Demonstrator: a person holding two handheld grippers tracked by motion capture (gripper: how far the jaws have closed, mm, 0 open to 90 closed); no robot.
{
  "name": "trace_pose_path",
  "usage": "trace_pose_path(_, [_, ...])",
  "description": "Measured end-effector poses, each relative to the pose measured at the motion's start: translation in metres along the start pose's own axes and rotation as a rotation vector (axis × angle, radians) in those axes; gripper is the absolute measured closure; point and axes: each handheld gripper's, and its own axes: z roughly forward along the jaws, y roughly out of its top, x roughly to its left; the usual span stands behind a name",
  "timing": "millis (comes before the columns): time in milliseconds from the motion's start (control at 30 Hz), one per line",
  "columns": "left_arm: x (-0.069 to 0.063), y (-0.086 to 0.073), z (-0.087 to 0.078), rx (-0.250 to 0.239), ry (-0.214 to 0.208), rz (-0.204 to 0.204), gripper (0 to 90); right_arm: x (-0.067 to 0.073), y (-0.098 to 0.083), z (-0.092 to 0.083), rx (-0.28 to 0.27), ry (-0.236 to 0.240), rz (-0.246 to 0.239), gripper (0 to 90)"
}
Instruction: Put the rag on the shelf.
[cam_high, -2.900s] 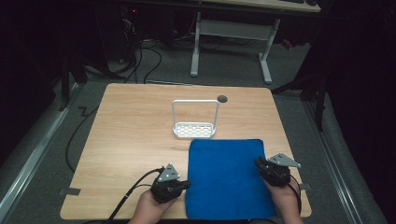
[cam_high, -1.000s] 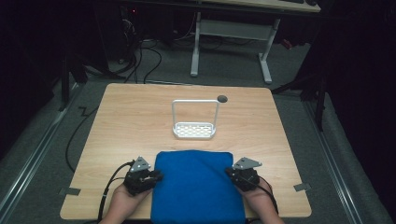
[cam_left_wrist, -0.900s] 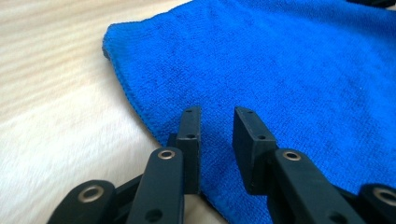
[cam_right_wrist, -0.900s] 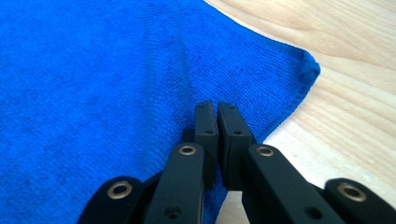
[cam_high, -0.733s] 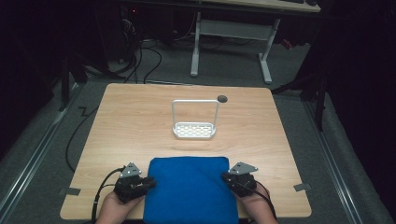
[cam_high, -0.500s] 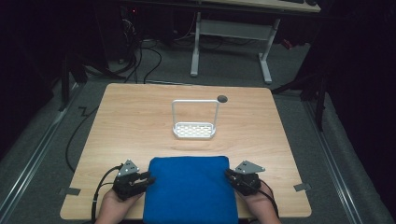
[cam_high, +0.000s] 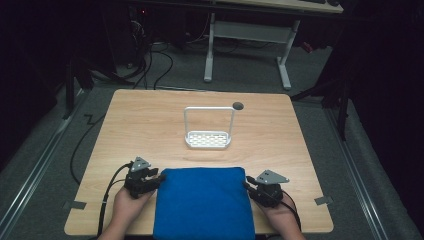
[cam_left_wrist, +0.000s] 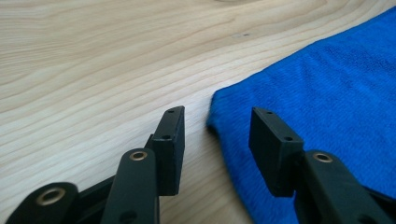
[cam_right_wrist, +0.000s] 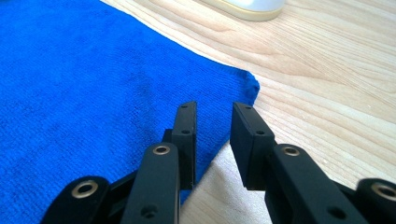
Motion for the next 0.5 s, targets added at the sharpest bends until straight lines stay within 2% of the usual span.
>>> trace_pose_path(67, [-0.002,0.003,0.004,0.0,0.001,-0.01,59.3,-0.001,0.0,0.0,0.0,0.002,0.006,70.7])
trace_pose_path(133, [-0.002,0.006,0.008,-0.001,-0.019,-0.03,67.9,-0.001,-0.001,0.0,0.003,-0.001,0.013,70.2])
trace_pose_path(300, [-0.003,0.003,0.01,-0.015,-0.018,-0.04,84.0,-0.003,0.003,0.002,-0.008,0.012,0.06,65.9])
trace_pose_path(367, [-0.001,0.003,0.01,-0.017,-0.03,-0.06,86.2,-0.003,0.011,0.002,-0.021,0.021,0.102,62.7])
trace_pose_path(500, [-0.002,0.002,0.01,-0.022,-0.024,-0.05,86.6,-0.005,0.03,0.011,-0.019,-0.013,0.079,58.3])
